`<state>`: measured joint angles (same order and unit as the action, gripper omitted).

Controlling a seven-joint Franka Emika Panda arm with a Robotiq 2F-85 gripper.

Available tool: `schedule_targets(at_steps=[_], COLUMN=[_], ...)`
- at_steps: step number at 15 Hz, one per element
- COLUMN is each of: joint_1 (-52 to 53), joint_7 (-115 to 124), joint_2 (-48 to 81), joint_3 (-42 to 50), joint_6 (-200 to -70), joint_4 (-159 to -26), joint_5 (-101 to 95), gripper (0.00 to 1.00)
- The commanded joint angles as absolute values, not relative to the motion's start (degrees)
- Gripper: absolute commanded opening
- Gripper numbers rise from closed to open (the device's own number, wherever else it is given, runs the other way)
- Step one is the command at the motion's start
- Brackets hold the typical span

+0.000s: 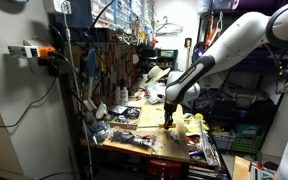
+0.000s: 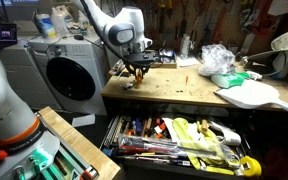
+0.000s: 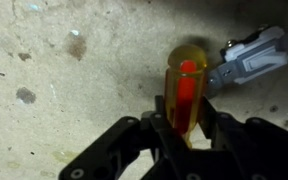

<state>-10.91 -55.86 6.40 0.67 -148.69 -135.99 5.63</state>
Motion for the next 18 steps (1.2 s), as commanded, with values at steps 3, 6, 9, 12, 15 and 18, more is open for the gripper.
schedule_targets(at_steps=[3, 6, 9, 12, 15, 18], joint_1=[-13.08, -14.35, -15.61, -16.9, -18.67, -20.93], joint_7=[-67.98, -74.76, -79.83, -84.35, -84.91, -81.82], joint_2=[0.4, -2.65, -5.56, -8.22, -9.28, -8.78], joint_3=[4.14, 7.55, 12.07, 17.29, 21.95, 24.61], joint_6=[-147.46, -147.81, -147.81, -147.51, -147.11, -148.34], joint_4=[-143.33, -147.86, -151.47, -153.91, -155.17, -155.81], joint_5=[14.11, 19.12, 22.09, 25.89, 24.61, 19.72], gripper=[0.1, 0.1, 0.1, 0.1, 0.1, 0.1])
